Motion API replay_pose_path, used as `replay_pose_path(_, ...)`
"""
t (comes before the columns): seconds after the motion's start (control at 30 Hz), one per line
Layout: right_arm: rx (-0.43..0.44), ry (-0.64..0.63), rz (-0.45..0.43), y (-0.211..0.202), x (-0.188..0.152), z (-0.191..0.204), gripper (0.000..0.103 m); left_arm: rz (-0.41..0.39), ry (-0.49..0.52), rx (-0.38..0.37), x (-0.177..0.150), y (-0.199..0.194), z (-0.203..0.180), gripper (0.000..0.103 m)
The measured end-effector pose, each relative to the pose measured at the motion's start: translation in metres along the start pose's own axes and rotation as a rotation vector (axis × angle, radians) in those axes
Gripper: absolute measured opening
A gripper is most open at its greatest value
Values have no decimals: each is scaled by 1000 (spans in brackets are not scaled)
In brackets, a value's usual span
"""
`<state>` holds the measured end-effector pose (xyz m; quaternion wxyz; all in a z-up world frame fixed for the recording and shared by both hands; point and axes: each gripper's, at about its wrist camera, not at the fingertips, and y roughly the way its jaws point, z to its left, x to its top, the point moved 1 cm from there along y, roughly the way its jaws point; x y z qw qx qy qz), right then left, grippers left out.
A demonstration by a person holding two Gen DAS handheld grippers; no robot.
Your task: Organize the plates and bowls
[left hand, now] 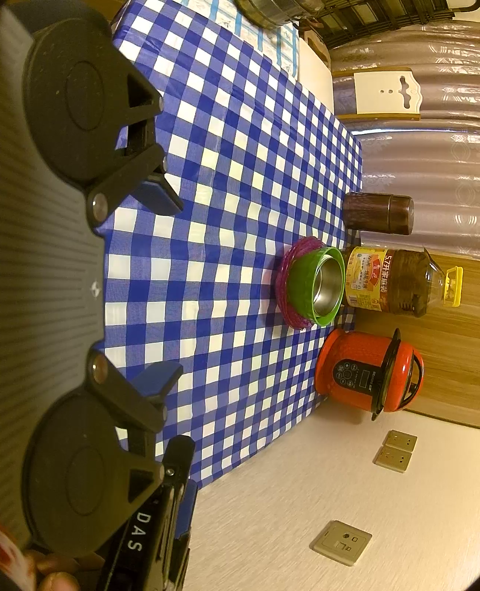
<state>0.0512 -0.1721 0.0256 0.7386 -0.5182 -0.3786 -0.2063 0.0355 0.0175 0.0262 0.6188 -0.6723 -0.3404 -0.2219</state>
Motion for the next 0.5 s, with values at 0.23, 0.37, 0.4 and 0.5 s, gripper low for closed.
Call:
replay_pose_path(0.23, 0, 0, 0, 0, 0, 0, 55, -1, -9, 4, -2, 2, 1, 85)
replay_pose_path(0.37, 1, 0, 0, 0, 0, 1, 55, -11, -13, 5, -5, 2, 1, 85)
replay_pose_path(0.4, 1, 1, 1, 0, 0, 0, 55, -14, -15, 3, -5, 1, 1, 85)
replay_pose_path(0.5, 0, 1, 0, 1, 0, 2, 55, -15, -18, 2, -4, 1, 2, 85)
